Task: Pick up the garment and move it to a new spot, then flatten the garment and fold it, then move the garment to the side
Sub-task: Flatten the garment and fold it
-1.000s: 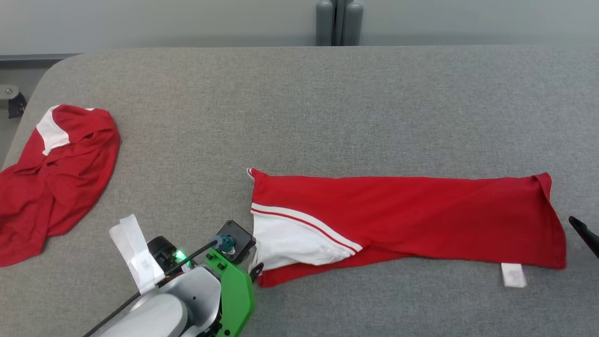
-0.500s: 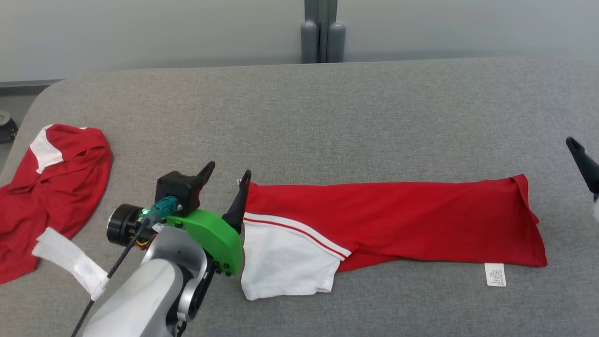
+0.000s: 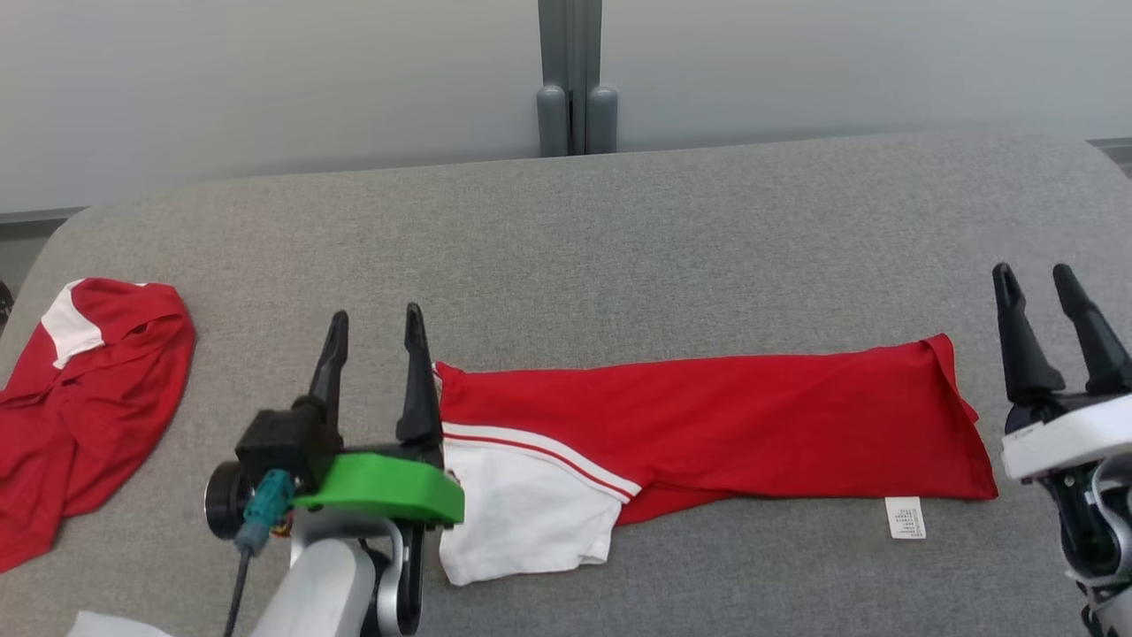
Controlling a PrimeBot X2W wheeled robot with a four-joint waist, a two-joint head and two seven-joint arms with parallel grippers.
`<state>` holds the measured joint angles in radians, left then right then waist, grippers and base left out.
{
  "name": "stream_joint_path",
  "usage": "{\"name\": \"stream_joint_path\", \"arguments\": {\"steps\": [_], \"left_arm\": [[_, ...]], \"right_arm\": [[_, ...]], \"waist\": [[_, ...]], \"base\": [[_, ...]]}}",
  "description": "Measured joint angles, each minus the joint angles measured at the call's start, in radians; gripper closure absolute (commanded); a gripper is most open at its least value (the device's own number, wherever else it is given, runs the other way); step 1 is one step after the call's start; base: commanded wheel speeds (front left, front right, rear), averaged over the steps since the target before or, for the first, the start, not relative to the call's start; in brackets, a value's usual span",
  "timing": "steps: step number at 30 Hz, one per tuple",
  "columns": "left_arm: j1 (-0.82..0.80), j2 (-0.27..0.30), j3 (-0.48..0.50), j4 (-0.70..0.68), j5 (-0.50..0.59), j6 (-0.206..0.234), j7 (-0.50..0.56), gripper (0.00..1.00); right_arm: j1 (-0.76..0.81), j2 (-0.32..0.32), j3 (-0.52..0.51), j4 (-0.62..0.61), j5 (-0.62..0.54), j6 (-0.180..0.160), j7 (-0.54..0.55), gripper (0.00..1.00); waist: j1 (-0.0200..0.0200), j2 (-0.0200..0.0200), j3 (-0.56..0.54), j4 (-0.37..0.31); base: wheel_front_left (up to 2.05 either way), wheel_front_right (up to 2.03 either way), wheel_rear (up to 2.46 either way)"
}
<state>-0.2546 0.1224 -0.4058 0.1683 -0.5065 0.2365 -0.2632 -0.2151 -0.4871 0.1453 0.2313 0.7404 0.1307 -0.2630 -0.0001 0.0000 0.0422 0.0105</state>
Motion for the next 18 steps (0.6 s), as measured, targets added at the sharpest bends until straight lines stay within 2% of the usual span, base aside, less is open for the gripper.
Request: {"name": "stream_joint_path", "arguments": {"steps": [2, 4, 7, 13, 18], "left_arm": [[0.060, -0.020, 0.024, -0.005, 0.085, -0.022, -0.001, 0.00], [0.109, -0.043, 0.055, -0.006, 0.121, -0.033, -0.001, 0.00], [0.163, -0.060, 0.073, 0.003, 0.171, -0.057, -0.001, 0.00], [0.163, -0.072, 0.077, 0.007, 0.215, -0.086, -0.001, 0.00], [0.117, -0.072, 0.047, 0.003, 0.209, -0.075, -0.001, 0.00]], "right_arm": [[0.055, 0.059, -0.044, -0.035, -0.046, 0.000, 0.000, 0.00], [0.097, 0.102, -0.063, -0.054, -0.077, 0.000, 0.000, 0.00], [0.144, 0.141, -0.070, -0.062, -0.121, 0.000, 0.000, 0.00], [0.150, 0.157, -0.086, -0.049, -0.144, 0.000, 0.000, 0.00], [0.119, 0.132, -0.084, 0.076, -0.149, 0.000, 0.000, 0.00]], "waist": [[0.0000, 0.0000, -0.003, -0.005], [0.0000, 0.0000, -0.005, -0.008], [0.0000, 0.0000, -0.001, -0.012], [0.0000, 0.0000, 0.031, -0.002], [0.0000, 0.0000, 0.067, 0.019]], "base": [[0.00, 0.00, 0.00], [0.00, 0.00, 0.00], [0.00, 0.00, 0.00], [0.00, 0.00, 0.00], [0.00, 0.00, 0.00]]}}
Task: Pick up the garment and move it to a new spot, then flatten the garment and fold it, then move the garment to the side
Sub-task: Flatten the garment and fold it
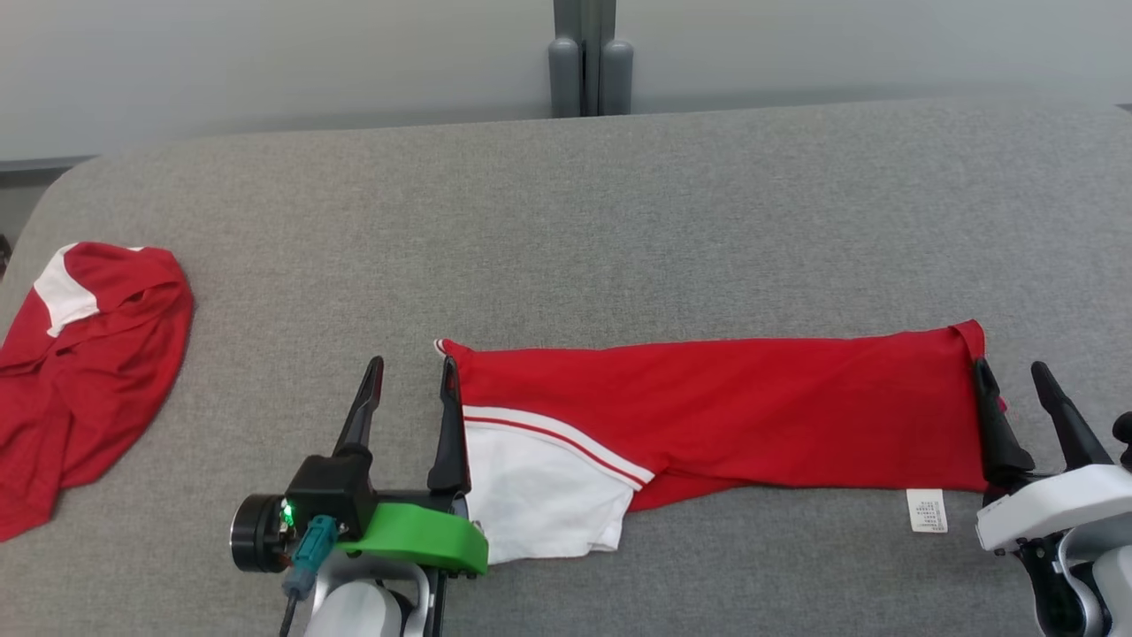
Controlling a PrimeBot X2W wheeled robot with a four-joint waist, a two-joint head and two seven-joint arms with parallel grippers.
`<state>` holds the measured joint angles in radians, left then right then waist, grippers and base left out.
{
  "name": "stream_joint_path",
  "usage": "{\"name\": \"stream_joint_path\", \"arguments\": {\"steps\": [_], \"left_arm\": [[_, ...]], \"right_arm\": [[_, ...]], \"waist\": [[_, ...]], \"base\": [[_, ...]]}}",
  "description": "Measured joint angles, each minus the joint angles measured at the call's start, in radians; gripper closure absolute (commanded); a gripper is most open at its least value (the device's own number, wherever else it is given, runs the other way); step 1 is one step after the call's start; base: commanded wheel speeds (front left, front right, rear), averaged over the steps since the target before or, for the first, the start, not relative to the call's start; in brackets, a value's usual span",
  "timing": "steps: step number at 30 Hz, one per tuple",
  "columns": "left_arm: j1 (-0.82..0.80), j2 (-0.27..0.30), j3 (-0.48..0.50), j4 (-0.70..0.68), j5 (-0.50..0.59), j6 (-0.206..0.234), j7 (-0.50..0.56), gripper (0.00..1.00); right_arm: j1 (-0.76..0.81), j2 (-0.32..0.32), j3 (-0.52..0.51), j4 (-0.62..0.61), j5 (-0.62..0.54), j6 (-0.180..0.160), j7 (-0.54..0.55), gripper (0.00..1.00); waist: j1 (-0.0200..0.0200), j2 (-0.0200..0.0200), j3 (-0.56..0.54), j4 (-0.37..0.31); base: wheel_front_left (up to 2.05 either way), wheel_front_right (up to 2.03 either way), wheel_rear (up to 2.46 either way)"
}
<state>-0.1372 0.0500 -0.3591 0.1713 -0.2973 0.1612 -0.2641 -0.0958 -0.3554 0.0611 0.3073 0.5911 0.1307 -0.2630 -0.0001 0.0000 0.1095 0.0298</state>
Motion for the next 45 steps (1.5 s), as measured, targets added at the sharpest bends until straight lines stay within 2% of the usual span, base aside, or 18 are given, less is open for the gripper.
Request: {"name": "stream_joint_path", "arguments": {"steps": [8, 12, 21, 28, 29, 30, 31, 37, 45], "left_arm": [[-0.033, 0.000, -0.043, 0.003, -0.004, 0.025, 0.000, 0.00], [-0.042, 0.000, -0.050, 0.004, -0.004, 0.034, 0.000, 0.00], [-0.049, 0.000, -0.059, 0.010, -0.010, 0.043, 0.000, 0.00], [-0.050, 0.000, -0.076, 0.020, -0.024, 0.050, 0.000, 0.00], [-0.050, 0.000, -0.078, 0.021, -0.025, 0.050, 0.000, 0.00], [-0.051, 0.000, -0.078, 0.023, -0.025, 0.051, 0.000, 0.00], [-0.051, 0.000, -0.079, 0.024, -0.025, 0.051, 0.000, 0.00], [-0.051, 0.000, -0.073, 0.032, -0.026, 0.051, 0.000, 0.00], [-0.049, 0.000, -0.076, 0.045, -0.039, 0.042, 0.000, 0.00]], "right_arm": [[-0.118, -0.027, 0.051, 0.298, 0.020, 0.000, 0.000, 0.00], [-0.163, -0.033, 0.056, 0.395, 0.020, 0.000, 0.000, 0.00], [-0.217, -0.026, -0.033, 0.503, 0.005, 0.000, 0.000, 0.00], [-0.222, -0.004, 0.049, 0.514, 0.102, 0.000, -0.003, 0.00], [-0.222, -0.004, 0.065, 0.514, 0.124, 0.000, -0.003, 0.31], [-0.224, -0.006, 0.076, 0.514, 0.140, 0.000, -0.003, 0.77], [-0.226, -0.012, 0.089, 0.516, 0.155, 0.000, -0.004, 1.00], [-0.234, -0.040, 0.097, 0.518, 0.199, 0.001, -0.002, 1.00], [-0.215, -0.139, -0.052, 0.576, 0.156, 0.001, -0.001, 1.00]], "waist": [[0.0000, 0.0000, 0.056, 0.045], [0.0000, 0.0000, 0.075, 0.068], [0.0000, 0.0000, 0.095, 0.091], [0.0000, 0.0000, 0.091, 0.085], [0.0000, 0.0000, 0.091, 0.083], [0.0000, 0.0000, 0.090, 0.082], [0.0000, 0.0000, 0.089, 0.080], [0.0001, 0.0000, 0.075, 0.068], [0.0000, 0.0000, 0.053, 0.051]], "base": [[0.00, 0.00, 0.00], [0.00, 0.00, 0.00], [0.00, 0.00, 0.00], [0.00, 0.00, 0.00], [0.00, 0.00, 0.00], [0.00, 0.00, 0.00], [0.00, 0.00, 0.00], [0.00, 0.00, 0.00], [0.00, 0.00, 0.00]]}}
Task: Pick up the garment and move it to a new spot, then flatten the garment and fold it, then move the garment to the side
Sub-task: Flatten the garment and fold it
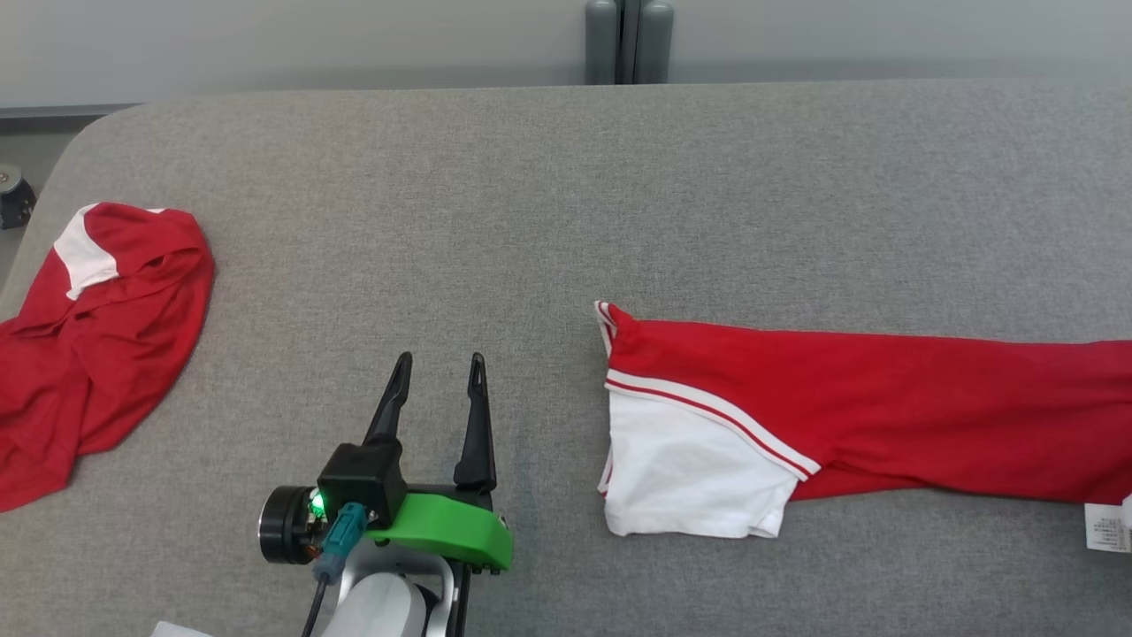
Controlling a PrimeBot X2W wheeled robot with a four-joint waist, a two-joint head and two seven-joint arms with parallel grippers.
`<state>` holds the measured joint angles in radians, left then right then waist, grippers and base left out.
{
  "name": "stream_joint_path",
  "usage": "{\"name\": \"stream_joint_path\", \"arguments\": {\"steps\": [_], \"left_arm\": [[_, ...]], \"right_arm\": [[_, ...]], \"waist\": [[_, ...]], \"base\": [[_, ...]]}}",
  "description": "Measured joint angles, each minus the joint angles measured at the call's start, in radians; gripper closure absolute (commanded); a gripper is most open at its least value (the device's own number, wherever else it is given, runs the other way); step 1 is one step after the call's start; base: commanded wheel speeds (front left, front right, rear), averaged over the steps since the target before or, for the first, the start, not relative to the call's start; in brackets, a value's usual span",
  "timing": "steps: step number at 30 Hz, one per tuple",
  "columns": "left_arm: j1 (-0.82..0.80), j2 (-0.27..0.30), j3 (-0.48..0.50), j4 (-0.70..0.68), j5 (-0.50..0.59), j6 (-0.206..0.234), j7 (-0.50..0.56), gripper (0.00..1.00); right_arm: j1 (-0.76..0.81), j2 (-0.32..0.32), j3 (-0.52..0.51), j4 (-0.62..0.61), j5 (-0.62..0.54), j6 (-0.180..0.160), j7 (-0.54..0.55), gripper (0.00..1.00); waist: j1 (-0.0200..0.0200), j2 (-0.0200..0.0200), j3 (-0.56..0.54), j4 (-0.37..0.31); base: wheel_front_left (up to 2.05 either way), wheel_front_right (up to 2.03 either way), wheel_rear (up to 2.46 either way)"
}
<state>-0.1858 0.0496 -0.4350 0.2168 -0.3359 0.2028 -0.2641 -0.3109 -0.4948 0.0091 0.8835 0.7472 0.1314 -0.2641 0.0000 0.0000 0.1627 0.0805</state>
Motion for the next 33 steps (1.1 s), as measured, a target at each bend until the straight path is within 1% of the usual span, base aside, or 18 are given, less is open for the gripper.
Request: {"name": "stream_joint_path", "arguments": {"steps": [2, 5, 10, 13, 16, 21, 24, 28, 33], "left_arm": [[0.001, 0.000, 0.003, 0.002, -0.006, 0.000, 0.000, 0.00], [0.004, 0.000, 0.010, 0.008, -0.012, -0.002, 0.000, 0.00], [0.014, 0.000, 0.014, 0.012, -0.025, -0.016, 0.000, 0.00], [0.025, -0.001, 0.016, 0.015, -0.033, -0.023, 0.000, 0.00], [0.038, -0.001, 0.023, 0.016, -0.037, -0.030, 0.000, 0.00], [0.062, 0.000, 0.043, 0.018, -0.038, -0.044, 0.000, 0.00], [0.070, 0.000, 0.042, 0.020, -0.038, -0.051, 0.000, 0.00], [0.072, -0.001, 0.036, 0.020, -0.038, -0.054, 0.000, 0.00], [0.072, -0.001, 0.022, 0.020, -0.038, -0.053, 0.000, 0.00]], "right_arm": [[-0.001, -0.010, -0.017, 0.003, -0.027, 0.000, 0.000, 1.00], [-0.003, 0.008, -0.021, -0.020, -0.062, 0.000, 0.000, 1.00], [-0.023, 0.050, 0.003, -0.117, -0.091, -0.001, 0.000, 1.00], [-0.022, 0.092, 0.046, -0.186, -0.088, -0.001, 0.004, 1.00], [-0.020, 0.135, 0.095, -0.267, -0.087, -0.001, 0.030, 1.00], [0.002, 0.256, 0.164, -0.386, -0.069, -0.001, 0.095, 1.00], [0.011, 0.312, 0.196, -0.408, -0.086, -0.001, 0.114, 1.00], [0.021, 0.379, 0.231, -0.398, -0.116, -0.001, 0.117, 1.00], [0.024, 0.407, 0.250, -0.333, -0.141, -0.001, 0.099, 1.00]], "waist": [[0.0000, 0.0000, -0.006, -0.005], [0.0000, 0.0000, -0.019, -0.012], [0.0000, 0.0000, -0.051, -0.019], [0.0000, 0.0000, -0.076, -0.018], [0.0000, 0.0000, -0.099, -0.010], [0.0000, 0.0000, -0.121, 0.027], [0.0000, 0.0000, -0.127, 0.054], [0.0000, -0.0001, -0.129, 0.096], [0.0000, 0.0000, -0.126, 0.149]], "base": [[0.00, 0.00, 0.00], [0.00, 0.00, 0.00], [0.00, 0.00, 0.00], [0.00, 0.00, 0.00], [0.00, 0.00, 0.00], [0.00, 0.00, 0.00], [0.00, 0.00, 0.00], [0.00, 0.00, 0.00], [0.00, 0.00, 0.00]]}}
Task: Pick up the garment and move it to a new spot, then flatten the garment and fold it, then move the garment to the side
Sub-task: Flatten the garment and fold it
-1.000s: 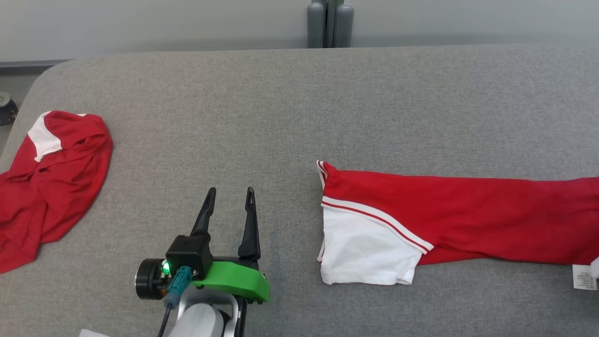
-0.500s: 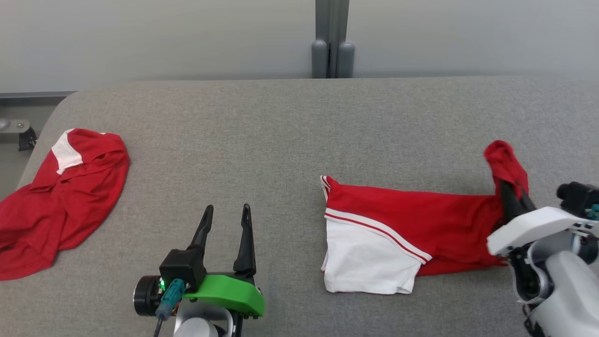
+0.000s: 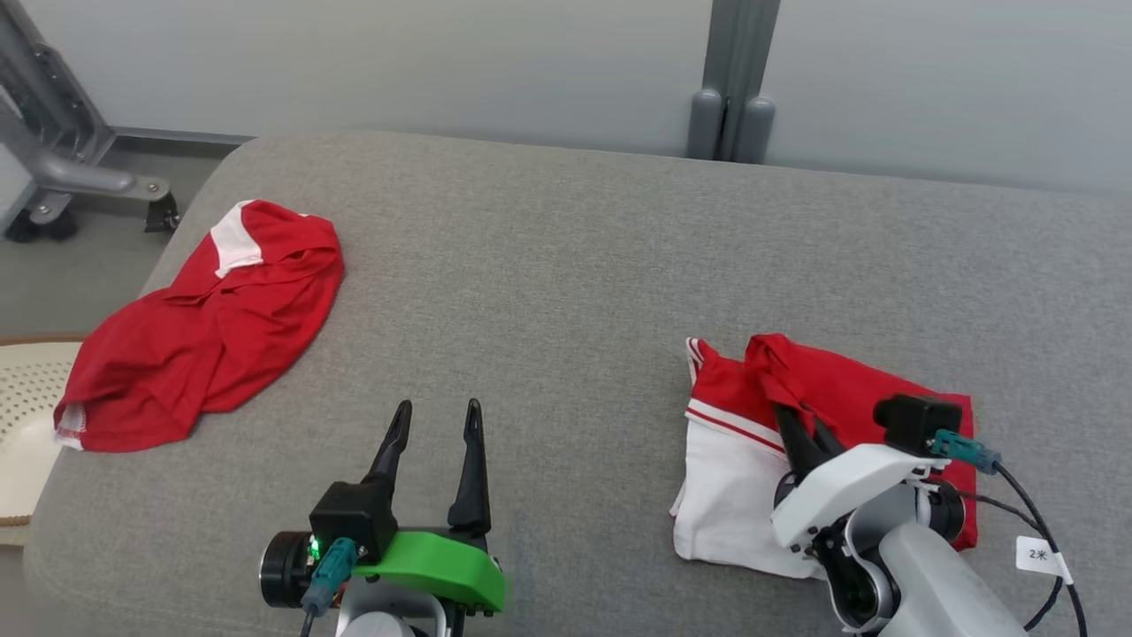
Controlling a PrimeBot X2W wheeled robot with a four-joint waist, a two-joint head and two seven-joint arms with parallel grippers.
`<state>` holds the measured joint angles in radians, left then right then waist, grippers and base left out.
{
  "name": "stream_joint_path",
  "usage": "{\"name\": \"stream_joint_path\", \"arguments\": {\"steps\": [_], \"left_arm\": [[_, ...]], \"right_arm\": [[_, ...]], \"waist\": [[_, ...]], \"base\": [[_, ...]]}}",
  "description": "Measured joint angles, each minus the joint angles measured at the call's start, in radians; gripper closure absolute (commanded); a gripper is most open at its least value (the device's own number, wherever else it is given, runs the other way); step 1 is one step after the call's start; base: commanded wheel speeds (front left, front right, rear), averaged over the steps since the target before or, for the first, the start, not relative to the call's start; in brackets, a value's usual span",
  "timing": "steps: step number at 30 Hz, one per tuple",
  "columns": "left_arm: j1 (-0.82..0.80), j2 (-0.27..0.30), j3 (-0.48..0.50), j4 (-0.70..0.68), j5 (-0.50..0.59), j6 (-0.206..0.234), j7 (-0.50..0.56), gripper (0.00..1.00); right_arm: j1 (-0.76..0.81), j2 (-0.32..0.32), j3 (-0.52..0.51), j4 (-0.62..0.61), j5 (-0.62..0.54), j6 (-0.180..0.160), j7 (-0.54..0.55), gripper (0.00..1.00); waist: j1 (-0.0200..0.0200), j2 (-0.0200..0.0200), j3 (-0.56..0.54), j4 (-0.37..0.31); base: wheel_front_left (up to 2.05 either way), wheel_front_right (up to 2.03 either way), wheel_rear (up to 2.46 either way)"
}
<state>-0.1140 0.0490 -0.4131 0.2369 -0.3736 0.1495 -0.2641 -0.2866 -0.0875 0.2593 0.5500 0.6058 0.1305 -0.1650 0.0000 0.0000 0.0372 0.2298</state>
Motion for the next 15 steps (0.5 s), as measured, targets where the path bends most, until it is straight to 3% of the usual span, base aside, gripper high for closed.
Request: {"name": "stream_joint_path", "arguments": {"steps": [10, 11, 12, 13, 15], "left_arm": [[0.002, 0.000, 0.002, -0.002, 0.000, 0.002, 0.000, 0.00], [0.002, 0.000, 0.001, -0.003, 0.000, 0.003, 0.000, 0.00], [0.002, 0.000, 0.000, -0.003, -0.002, 0.005, 0.000, 0.00], [0.002, 0.000, -0.001, -0.003, -0.004, 0.005, 0.000, 0.00], [0.003, 0.000, -0.002, -0.003, -0.007, 0.009, 0.000, 0.00]], "right_arm": [[-0.003, 0.025, 0.047, 0.112, 0.007, 0.000, -0.041, 1.00], [-0.004, 0.029, 0.061, 0.119, 0.010, 0.000, -0.044, 0.91], [-0.005, 0.031, 0.077, 0.125, 0.010, 0.000, -0.047, 0.39], [-0.006, 0.034, 0.089, 0.128, 0.012, 0.000, -0.048, 0.00], [-0.007, 0.035, 0.122, 0.128, 0.047, 0.000, -0.046, 0.00]], "waist": [[0.0000, 0.0000, 0.017, 0.067], [0.0000, 0.0000, 0.019, 0.068], [0.0000, 0.0000, 0.020, 0.068], [0.0000, 0.0000, 0.020, 0.066], [0.0000, 0.0000, 0.019, 0.061]], "base": [[0.00, 0.00, 0.00], [0.00, 0.00, 0.00], [0.00, 0.00, 0.00], [0.00, 0.00, 0.00], [0.00, 0.00, 0.00]]}}
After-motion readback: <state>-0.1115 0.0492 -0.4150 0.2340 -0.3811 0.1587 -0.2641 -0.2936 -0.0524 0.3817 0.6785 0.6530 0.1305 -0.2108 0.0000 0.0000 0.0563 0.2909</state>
